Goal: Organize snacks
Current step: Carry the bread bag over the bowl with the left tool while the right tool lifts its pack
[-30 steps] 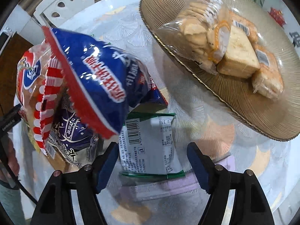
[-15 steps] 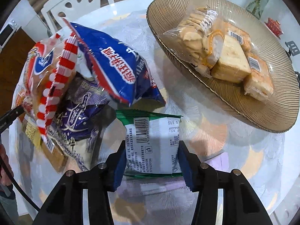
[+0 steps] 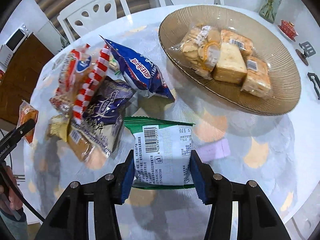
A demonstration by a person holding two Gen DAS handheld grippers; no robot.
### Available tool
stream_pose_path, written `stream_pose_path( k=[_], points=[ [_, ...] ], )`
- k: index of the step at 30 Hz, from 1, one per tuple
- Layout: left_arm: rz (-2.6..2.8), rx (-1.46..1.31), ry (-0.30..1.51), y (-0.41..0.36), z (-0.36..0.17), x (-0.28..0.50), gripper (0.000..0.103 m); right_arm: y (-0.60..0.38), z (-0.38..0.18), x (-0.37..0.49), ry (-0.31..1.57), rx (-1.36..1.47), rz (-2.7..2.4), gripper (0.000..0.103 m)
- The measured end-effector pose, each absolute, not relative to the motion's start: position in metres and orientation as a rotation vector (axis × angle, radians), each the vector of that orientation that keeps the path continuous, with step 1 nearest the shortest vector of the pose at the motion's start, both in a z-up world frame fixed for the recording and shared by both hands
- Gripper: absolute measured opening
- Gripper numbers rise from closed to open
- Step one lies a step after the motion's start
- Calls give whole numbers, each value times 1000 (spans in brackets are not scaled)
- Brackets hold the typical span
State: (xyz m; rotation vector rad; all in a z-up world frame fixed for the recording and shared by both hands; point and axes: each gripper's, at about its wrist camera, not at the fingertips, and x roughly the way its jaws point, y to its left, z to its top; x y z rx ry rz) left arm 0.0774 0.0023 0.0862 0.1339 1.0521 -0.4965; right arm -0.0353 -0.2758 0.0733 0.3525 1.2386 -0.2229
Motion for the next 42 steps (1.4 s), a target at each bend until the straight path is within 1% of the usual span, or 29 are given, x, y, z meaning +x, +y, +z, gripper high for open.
stream_pose_path(
  k=[7,15,21,28,33,42],
  points=[
    [-583,175,1006,-34,112,51,46,-273,89,-58,1232,365,-208,50],
    [-723,230,922,-105,149,34,46,-318,128,-70,1153,398,-259,50],
    [-823,294,872,-167,164,29,46,-364,166,-76,1065,430,-318,50],
    [-922,354,856,-232,164,28,46,-413,189,-64,1006,455,-373,50],
    [-978,385,873,-276,152,35,46,-444,182,-43,1033,470,-396,50],
    [-1003,382,897,-327,139,54,47,-485,170,-12,1032,510,-387,50]
  ],
)
